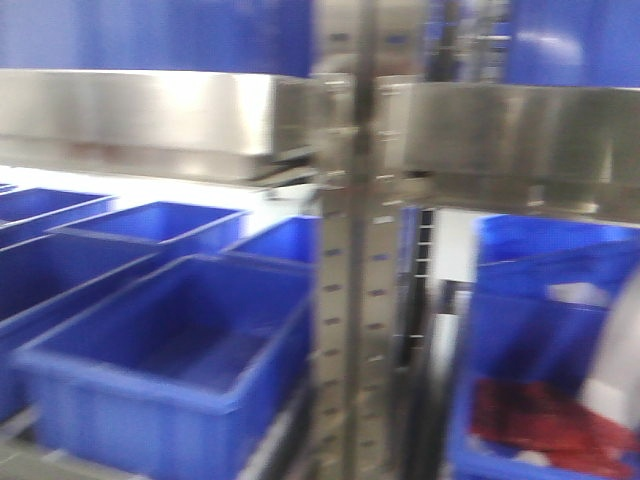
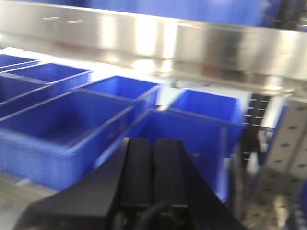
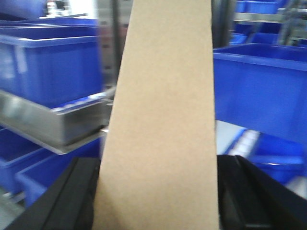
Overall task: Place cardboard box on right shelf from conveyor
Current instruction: 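Turn to face the shelf roller lane, box held in right gripper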
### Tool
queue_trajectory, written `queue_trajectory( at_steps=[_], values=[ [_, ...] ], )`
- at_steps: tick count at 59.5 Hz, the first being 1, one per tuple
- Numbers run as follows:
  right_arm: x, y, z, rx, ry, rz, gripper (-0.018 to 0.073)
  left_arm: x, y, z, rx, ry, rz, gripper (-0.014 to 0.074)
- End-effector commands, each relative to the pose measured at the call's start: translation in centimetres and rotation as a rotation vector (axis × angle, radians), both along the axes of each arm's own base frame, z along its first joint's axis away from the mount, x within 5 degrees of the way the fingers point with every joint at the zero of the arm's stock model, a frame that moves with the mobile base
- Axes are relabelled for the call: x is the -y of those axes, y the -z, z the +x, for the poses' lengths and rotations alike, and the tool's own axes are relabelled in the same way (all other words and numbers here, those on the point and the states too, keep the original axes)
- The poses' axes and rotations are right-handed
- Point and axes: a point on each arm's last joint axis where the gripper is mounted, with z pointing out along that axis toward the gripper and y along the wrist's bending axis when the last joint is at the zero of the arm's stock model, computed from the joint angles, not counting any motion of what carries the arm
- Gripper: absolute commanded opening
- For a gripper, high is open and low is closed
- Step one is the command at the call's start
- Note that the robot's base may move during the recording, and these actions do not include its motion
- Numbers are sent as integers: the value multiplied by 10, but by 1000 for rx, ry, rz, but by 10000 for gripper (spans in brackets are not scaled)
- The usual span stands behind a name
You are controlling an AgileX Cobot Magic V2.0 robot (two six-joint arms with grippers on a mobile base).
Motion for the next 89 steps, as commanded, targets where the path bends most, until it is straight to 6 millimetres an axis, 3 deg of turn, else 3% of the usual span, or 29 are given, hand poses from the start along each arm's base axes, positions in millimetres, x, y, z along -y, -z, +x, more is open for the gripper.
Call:
queue_trajectory(
  at_steps=[1, 89],
  values=[
    [-1, -16, 0, 113, -4, 16, 144, 0, -5, -1, 91, -2, -11, -115],
    [-1, -16, 0, 113, -4, 16, 144, 0, -5, -1, 91, -4, -11, -116]
  ],
)
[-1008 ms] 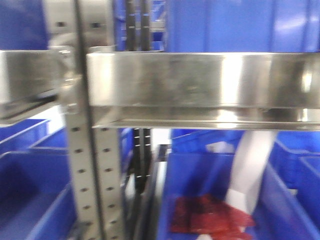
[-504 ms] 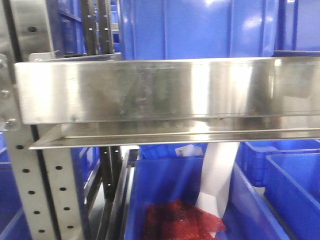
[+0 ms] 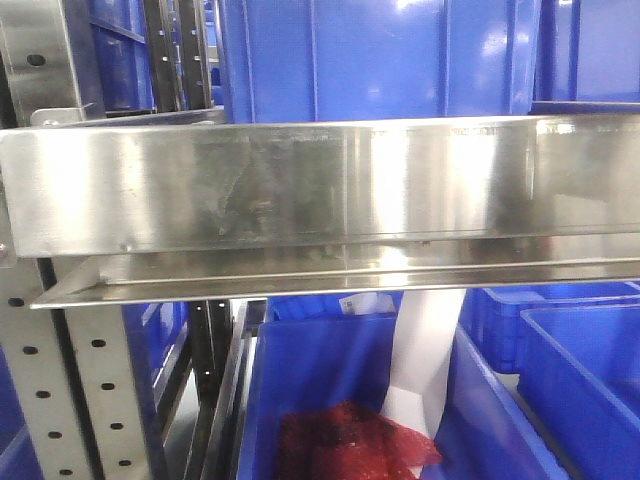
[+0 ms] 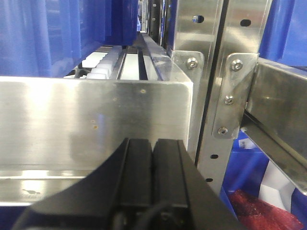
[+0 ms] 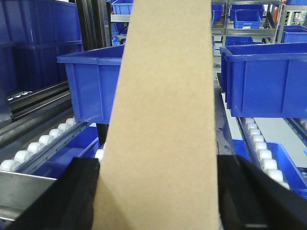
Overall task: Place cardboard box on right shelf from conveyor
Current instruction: 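Turn to face the shelf roller lane, box held in right gripper, then raise the held box above the shelf edge with the right gripper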
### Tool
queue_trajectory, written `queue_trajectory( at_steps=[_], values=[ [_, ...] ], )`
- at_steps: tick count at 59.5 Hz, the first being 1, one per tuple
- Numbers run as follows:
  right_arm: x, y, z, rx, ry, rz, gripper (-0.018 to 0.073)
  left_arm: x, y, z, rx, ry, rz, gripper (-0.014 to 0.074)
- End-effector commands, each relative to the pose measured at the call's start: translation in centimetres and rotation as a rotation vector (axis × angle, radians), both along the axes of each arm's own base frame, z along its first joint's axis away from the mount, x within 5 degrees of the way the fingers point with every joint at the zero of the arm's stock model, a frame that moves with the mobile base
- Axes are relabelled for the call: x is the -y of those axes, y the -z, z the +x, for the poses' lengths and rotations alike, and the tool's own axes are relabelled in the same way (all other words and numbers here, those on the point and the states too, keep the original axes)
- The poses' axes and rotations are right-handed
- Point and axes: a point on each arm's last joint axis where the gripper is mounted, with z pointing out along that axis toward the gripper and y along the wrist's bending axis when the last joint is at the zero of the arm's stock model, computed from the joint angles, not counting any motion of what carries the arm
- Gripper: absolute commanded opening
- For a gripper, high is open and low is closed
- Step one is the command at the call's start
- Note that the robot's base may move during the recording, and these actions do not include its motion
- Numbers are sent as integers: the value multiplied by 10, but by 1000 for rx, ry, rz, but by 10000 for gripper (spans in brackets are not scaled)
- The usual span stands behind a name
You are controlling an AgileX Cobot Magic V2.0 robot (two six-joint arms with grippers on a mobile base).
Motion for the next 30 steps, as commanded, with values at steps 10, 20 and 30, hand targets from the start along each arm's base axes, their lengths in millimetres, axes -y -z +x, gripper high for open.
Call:
queue_trajectory(
  at_steps=[10, 20, 30],
  values=[
    [-1, -16, 0, 113, -4, 16, 144, 0, -5, -1, 91, -4, -11, -116],
    [-1, -17, 0, 114, -4, 16, 144, 0, -5, -1, 91, -4, -11, -116],
    [-1, -17, 0, 114, -4, 16, 144, 0, -5, -1, 91, -4, -11, -116]
  ],
)
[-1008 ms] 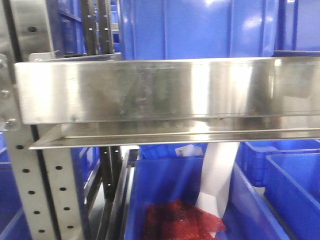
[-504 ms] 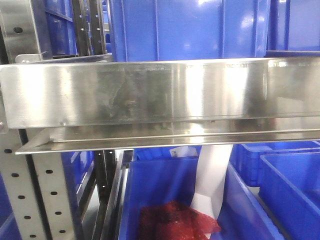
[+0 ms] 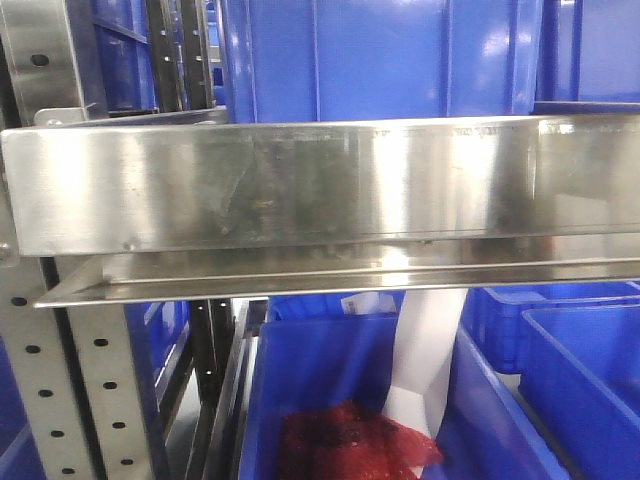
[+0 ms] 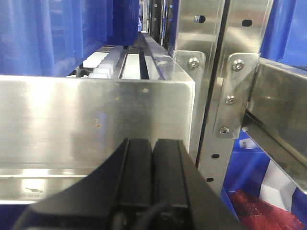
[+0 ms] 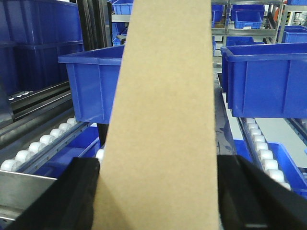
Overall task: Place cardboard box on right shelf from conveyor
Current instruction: 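Raise the held box above the shelf edge with the right gripper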
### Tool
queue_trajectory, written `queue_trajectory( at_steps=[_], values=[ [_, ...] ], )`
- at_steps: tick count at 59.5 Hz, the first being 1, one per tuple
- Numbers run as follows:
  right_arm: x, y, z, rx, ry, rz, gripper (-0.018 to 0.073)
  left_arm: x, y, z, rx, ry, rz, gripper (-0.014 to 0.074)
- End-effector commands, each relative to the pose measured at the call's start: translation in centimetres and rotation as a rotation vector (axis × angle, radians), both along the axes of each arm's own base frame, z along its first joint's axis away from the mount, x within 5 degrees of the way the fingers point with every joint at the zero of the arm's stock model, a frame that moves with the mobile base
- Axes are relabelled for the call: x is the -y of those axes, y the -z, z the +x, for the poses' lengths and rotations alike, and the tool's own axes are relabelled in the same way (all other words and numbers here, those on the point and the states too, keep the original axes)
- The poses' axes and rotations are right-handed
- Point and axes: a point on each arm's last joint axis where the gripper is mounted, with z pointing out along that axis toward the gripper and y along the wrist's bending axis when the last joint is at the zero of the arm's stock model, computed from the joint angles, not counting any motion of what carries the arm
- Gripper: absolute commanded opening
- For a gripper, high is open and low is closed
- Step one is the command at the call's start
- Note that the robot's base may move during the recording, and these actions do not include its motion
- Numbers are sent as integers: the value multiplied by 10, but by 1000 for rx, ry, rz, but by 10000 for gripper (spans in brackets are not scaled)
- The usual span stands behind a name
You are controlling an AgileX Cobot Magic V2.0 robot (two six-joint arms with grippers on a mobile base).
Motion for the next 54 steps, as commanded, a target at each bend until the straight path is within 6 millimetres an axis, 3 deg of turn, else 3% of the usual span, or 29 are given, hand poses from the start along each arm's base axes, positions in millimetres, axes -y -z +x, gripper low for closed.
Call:
queue_trajectory(
  at_steps=[1, 15, 23, 31, 44, 54],
  values=[
    [-1, -17, 0, 114, -4, 16, 144, 0, -5, -1, 91, -4, -11, -116],
    [-2, -17, 5, 104, -6, 13, 142, 0, -5, -1, 91, -4, -11, -115],
    [-9, -29, 24, 97, -11, 5, 142, 0, -5, -1, 91, -4, -11, -116],
    [-18, -53, 51, 95, -15, -60, 142, 0, -5, -1, 91, -4, -11, -116],
    [-39, -82, 110, 101, -49, -394, 142, 0, -5, -1, 91, -4, -11, -116],
    [-64, -80, 149, 128, -168, -711, 142, 0, -5, -1, 91, -4, -11, -116]
  ],
)
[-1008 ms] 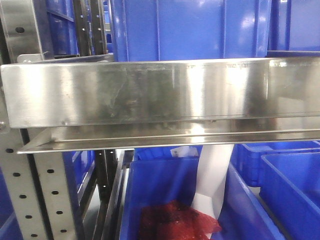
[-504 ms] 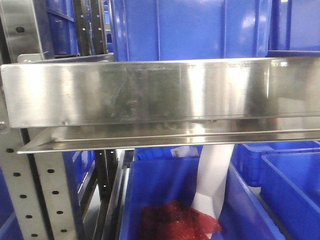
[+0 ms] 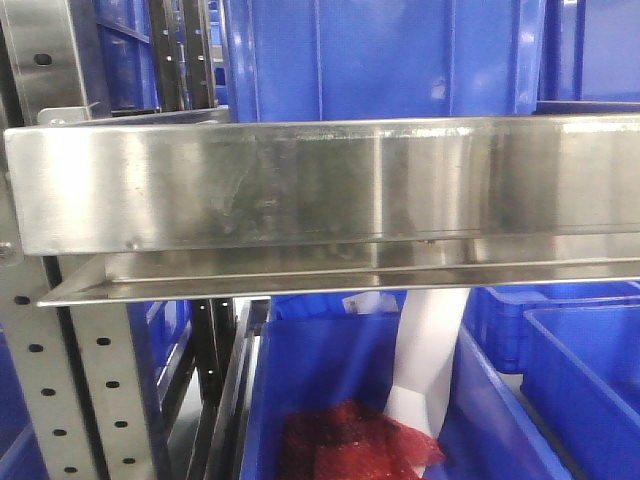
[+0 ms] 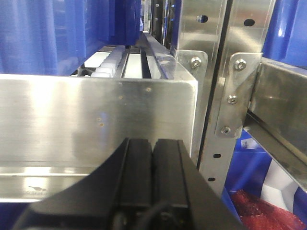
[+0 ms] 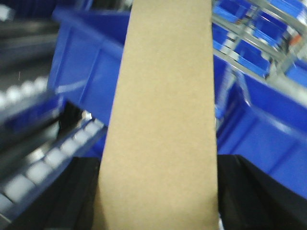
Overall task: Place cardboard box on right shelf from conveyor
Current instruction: 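Raise the held box above the shelf edge with the right gripper, then lower the box flat onto the roller shelf and open the right gripper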
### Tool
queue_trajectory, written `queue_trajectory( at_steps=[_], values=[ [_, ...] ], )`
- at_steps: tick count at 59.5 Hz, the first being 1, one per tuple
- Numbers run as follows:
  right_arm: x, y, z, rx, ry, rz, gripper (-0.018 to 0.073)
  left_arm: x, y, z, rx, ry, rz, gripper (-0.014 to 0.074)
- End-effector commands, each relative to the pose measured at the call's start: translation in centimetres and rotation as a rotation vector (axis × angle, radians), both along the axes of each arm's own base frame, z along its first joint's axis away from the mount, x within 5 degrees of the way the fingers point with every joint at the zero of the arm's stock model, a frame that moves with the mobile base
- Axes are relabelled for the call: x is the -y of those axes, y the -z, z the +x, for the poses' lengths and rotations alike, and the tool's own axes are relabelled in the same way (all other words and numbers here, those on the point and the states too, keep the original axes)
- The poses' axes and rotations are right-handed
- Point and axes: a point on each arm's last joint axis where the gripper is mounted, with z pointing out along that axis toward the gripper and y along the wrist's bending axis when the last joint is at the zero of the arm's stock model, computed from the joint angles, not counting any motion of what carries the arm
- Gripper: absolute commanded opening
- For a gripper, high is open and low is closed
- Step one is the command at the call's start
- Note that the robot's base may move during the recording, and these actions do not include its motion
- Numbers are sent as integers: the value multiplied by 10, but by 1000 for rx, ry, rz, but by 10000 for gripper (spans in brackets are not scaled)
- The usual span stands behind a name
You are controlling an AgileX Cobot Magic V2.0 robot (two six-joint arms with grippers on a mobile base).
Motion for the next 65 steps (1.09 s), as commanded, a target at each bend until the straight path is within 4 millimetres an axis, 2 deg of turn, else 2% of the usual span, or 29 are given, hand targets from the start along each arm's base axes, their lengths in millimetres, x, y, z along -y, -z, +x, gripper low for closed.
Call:
queue_trajectory(
  at_steps=[1, 11, 22, 30, 41, 52, 65],
  values=[
    [-14, -18, 16, 152, -94, -152, 142, 0, -5, -1, 91, -4, -11, -116],
    [-37, 2, 43, 186, -259, -483, 142, 0, -5, -1, 91, -4, -11, -116],
    [-53, 24, 67, 217, -393, -721, 142, 0, -5, -1, 91, -4, -11, -115],
    [-64, 39, 84, 238, -474, -830, 142, 0, -5, -1, 91, -4, -11, -116],
    [-71, 60, 109, 226, -498, -871, 142, 0, -5, -1, 91, -4, -11, -116],
    [-66, 77, 128, 168, -474, -878, 142, 0, -5, -1, 91, -4, -11, -116],
    [-69, 84, 132, 125, -488, -818, 169, 0, -5, -1, 91, -4, -11, -115]
  ],
)
